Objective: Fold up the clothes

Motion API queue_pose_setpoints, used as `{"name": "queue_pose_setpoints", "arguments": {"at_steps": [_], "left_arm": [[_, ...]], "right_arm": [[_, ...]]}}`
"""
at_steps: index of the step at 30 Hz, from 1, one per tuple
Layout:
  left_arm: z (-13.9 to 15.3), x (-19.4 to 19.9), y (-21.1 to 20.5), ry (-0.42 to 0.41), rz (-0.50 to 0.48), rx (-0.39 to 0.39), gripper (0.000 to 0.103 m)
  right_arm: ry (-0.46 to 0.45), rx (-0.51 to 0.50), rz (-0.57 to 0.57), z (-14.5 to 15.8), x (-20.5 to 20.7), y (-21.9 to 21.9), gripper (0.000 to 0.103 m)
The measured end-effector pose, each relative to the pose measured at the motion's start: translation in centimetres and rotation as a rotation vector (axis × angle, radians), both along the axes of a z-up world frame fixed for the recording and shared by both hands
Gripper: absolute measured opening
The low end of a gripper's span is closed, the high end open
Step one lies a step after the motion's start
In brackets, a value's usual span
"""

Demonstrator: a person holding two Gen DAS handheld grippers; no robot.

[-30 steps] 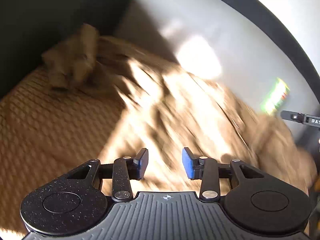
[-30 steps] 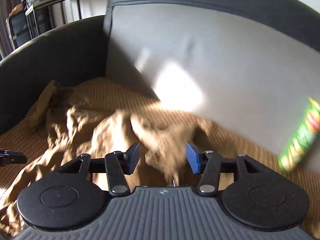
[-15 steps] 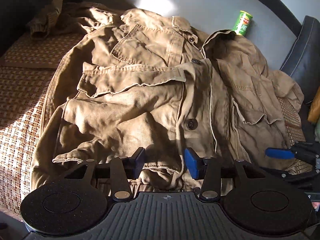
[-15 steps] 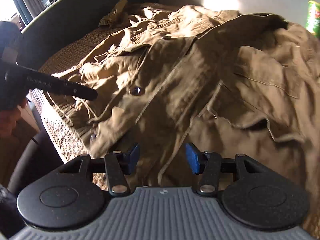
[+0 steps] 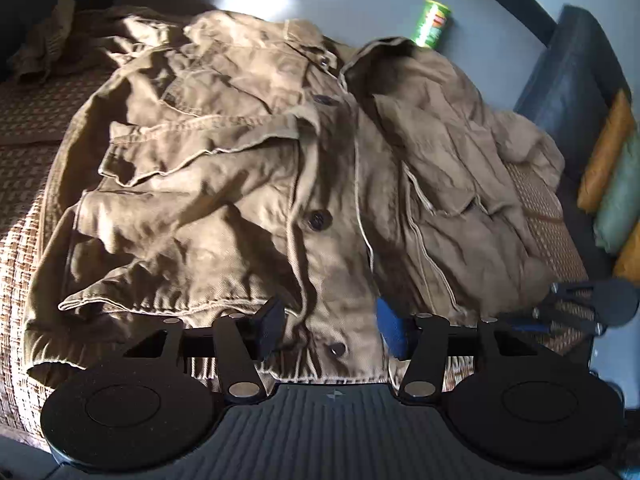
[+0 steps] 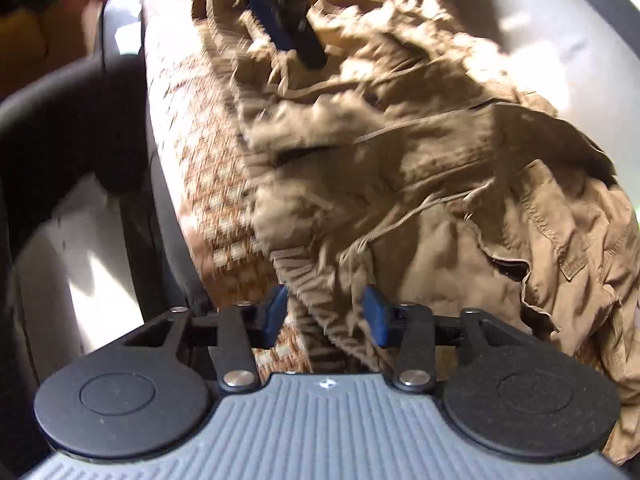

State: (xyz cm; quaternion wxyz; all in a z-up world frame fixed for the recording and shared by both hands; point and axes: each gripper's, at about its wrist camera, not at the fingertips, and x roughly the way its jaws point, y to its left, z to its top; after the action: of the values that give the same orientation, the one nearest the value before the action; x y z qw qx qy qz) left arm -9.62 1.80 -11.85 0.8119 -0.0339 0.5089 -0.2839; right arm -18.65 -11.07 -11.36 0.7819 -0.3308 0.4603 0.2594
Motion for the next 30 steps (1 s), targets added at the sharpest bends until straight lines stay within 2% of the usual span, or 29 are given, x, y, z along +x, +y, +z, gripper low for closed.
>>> {"name": "queue_pose_setpoints", "arguments": {"at_steps": [2, 5, 6, 7, 10, 14, 17, 19, 21, 23, 27, 29, 30], "left_arm": [[-0.4, -1.3, -0.8, -0.039, -0.091, 0.053, 0.066], [-1.1, -3.6, -2.0, -0.118, -0.208, 0.159, 0.066], [-1.2, -4.4, -2.3, -0.145, -0.245, 0.193, 0.066], [-1.3, -4.9, -2.7, -0.175, -0.258, 0.226, 0.066], [-1.3, -5.8, -3.8, -0.246, -0.281, 0.294, 0.065], [-1.3, -6.3, -5.8, -0.338, -0.308, 0.353, 0.066], [-1.8, -6.3, -6.5, -0.354, -0.327, 0.37, 0.066], [-2.1, -6.5, -6.8, -0.35, -0.34, 0.371, 0.066], [-2.0, -6.7, -6.7, -0.346, -0.359, 0.36, 0.066], [-2.3, -6.8, -6.6, -0.351, -0.359, 0.376, 0.067], [-3.2, -6.1, -6.6, -0.33, -0.321, 0.39, 0.068], [-3.2, -5.6, -6.4, -0.309, -0.291, 0.371, 0.068], [-3.1, -5.4, -6.3, -0.305, -0.281, 0.358, 0.061]], "right_arm": [[0.005, -0.05, 0.028, -0.5, -0.3, -0.1, 0.042], [-0.003, -0.054, 0.019, -1.3, -0.1, -0.1, 0.042], [-0.007, -0.053, 0.014, -1.6, 0.0, 0.0, 0.036], [0.003, -0.039, 0.006, -1.7, 0.2, -0.1, 0.009], [0.006, 0.064, -0.103, -0.1, 1.1, -1.2, 0.006], [-0.032, 0.383, -0.408, 4.3, 2.0, -6.9, 0.005], [-0.111, 0.579, -0.652, 6.6, 1.1, -12.2, 0.005], [-0.17, 0.696, -0.848, 7.0, 0.0, -15.9, 0.005], [-0.194, 0.797, -1.044, 6.1, -1.4, -19.3, 0.005], [-0.172, 0.865, -1.229, 4.4, -2.8, -21.8, 0.005], [-0.025, 1.035, -1.56, -0.8, -4.9, -25.3, 0.007], [0.019, 1.091, -1.611, -1.9, -5.3, -25.7, 0.007], [0.037, 1.116, -1.626, -2.2, -5.4, -25.7, 0.007]]}}
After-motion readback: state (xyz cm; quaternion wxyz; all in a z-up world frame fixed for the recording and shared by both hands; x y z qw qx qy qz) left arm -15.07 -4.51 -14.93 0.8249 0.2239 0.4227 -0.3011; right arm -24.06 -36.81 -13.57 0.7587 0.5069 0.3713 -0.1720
